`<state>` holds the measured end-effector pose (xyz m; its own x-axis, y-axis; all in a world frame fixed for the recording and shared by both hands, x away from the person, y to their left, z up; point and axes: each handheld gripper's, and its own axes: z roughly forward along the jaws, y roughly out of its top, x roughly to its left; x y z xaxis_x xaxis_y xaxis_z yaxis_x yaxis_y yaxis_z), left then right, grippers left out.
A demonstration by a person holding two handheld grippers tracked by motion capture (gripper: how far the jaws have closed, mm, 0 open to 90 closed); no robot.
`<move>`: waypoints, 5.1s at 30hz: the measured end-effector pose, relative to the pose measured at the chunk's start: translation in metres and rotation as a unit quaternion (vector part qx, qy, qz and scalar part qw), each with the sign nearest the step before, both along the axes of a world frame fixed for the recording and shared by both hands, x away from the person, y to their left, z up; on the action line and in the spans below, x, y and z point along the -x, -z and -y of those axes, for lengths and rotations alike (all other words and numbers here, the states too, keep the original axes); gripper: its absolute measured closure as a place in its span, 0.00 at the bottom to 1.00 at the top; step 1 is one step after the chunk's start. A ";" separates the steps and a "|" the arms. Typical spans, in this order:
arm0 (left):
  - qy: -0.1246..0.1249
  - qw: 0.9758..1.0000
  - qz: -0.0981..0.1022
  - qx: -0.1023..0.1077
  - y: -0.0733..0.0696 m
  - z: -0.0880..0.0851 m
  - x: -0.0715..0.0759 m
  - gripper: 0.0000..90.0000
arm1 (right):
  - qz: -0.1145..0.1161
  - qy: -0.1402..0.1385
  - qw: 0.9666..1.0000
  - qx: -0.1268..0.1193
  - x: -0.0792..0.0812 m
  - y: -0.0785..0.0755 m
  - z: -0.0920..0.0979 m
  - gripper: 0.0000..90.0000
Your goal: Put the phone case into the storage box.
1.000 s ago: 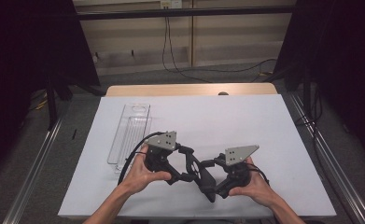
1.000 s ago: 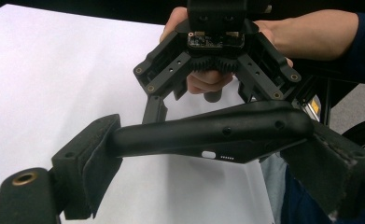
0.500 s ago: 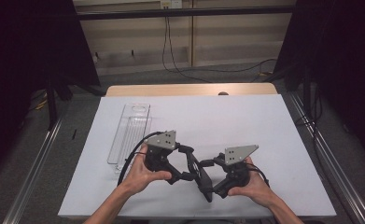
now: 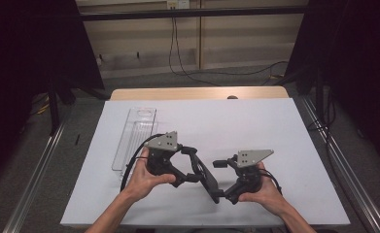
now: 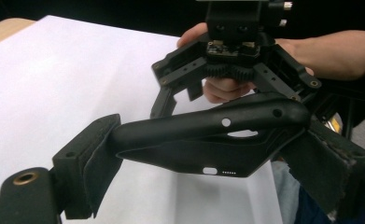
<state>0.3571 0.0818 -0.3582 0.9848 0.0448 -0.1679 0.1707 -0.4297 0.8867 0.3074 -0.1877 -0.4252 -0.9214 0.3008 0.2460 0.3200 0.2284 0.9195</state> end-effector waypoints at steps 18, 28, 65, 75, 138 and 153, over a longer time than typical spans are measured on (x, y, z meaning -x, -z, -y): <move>-0.060 0.998 0.004 -0.008 -0.003 -0.013 -0.005 0.15 | 0.029 0.119 0.992 0.004 0.003 -0.003 0.013 0.01; -0.091 0.996 0.006 -0.009 -0.007 -0.020 -0.007 0.15 | 0.035 0.148 0.988 0.008 0.004 -0.005 0.021 0.02; -0.200 0.980 -0.003 -0.014 -0.018 -0.047 -0.015 0.15 | 0.081 0.368 0.926 0.035 0.052 0.005 0.093 0.00; -0.228 0.974 0.001 -0.010 -0.026 -0.057 -0.015 0.15 | 0.089 0.396 0.913 0.048 0.059 0.011 0.101 0.00; -0.372 0.928 0.027 -0.014 -0.090 -0.123 -0.069 0.15 | 0.093 0.403 0.909 0.050 0.059 0.010 0.102 0.00; -0.404 0.914 0.037 -0.022 -0.098 -0.135 -0.080 0.15 | 0.095 0.408 0.907 0.050 0.058 0.010 0.105 0.00</move>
<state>0.4375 0.2166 -0.2601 0.6362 0.7670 -0.0831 0.3886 -0.2256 0.8933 0.2498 -0.2927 -0.4354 -0.4049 0.9135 0.0404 0.2579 0.0717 0.9635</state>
